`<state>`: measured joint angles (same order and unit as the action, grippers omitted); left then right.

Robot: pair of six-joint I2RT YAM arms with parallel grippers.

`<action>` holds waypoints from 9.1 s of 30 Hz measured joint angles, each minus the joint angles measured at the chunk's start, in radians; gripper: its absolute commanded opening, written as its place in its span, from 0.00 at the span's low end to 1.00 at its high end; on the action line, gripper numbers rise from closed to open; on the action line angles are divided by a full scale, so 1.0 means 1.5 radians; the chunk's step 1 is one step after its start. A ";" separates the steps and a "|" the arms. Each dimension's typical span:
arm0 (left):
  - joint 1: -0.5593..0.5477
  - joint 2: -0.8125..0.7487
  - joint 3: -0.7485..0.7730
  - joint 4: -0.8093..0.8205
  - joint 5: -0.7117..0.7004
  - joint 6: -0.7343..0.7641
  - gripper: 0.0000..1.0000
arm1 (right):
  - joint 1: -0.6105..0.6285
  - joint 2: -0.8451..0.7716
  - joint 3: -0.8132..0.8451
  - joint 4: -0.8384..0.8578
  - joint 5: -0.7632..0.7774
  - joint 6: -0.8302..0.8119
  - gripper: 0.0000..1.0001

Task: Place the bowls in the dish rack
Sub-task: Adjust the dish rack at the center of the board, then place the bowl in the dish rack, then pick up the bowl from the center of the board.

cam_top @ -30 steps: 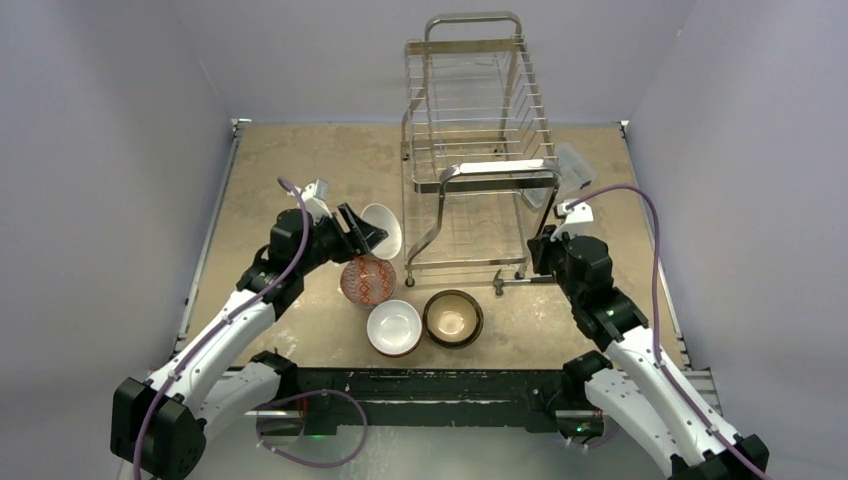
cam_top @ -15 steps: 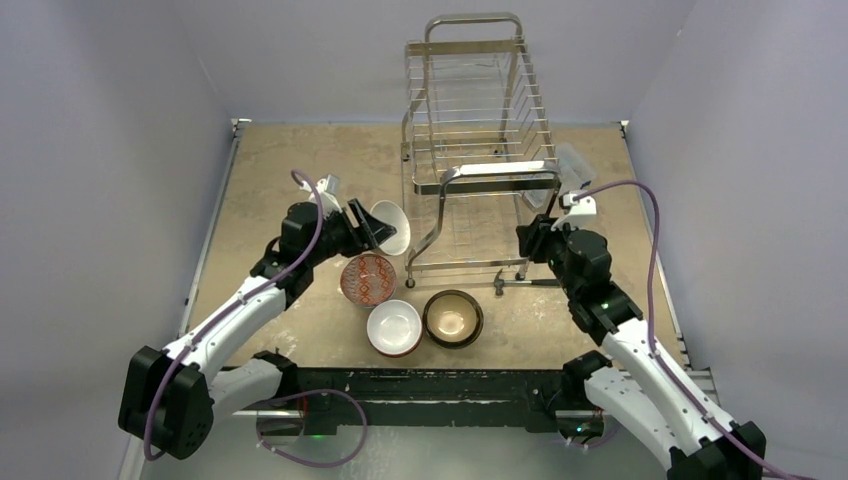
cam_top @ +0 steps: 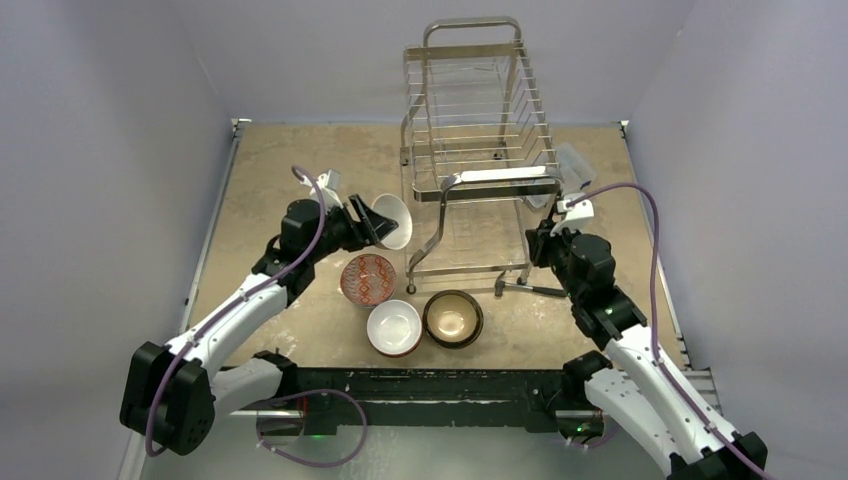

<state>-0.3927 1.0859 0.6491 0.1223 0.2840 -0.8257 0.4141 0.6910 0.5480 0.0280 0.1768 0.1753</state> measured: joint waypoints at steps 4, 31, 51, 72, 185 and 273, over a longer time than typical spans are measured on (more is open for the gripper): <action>0.000 0.012 0.001 0.013 0.000 0.007 0.26 | 0.000 -0.026 -0.001 -0.030 -0.025 -0.006 0.00; 0.000 0.270 0.141 0.187 0.031 0.060 0.20 | 0.004 -0.092 -0.001 -0.071 -0.091 0.076 0.62; 0.000 0.539 0.435 0.137 0.063 0.249 0.06 | 0.004 -0.095 -0.001 -0.070 -0.102 0.095 0.71; -0.001 0.603 0.471 0.142 0.036 0.585 0.00 | 0.004 -0.095 -0.001 -0.068 -0.108 0.094 0.72; -0.119 0.693 0.544 0.233 -0.215 1.139 0.75 | 0.003 -0.086 -0.001 -0.062 -0.126 0.080 0.73; -0.061 -0.141 0.034 -0.557 -0.377 -0.034 0.75 | 0.002 -0.113 -0.011 -0.083 -0.183 0.165 0.93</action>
<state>-0.4847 0.8749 0.7006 -0.7132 -0.2821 -0.8761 0.4168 0.5217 0.5316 -0.0959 -0.0975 0.4225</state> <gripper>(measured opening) 0.796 0.935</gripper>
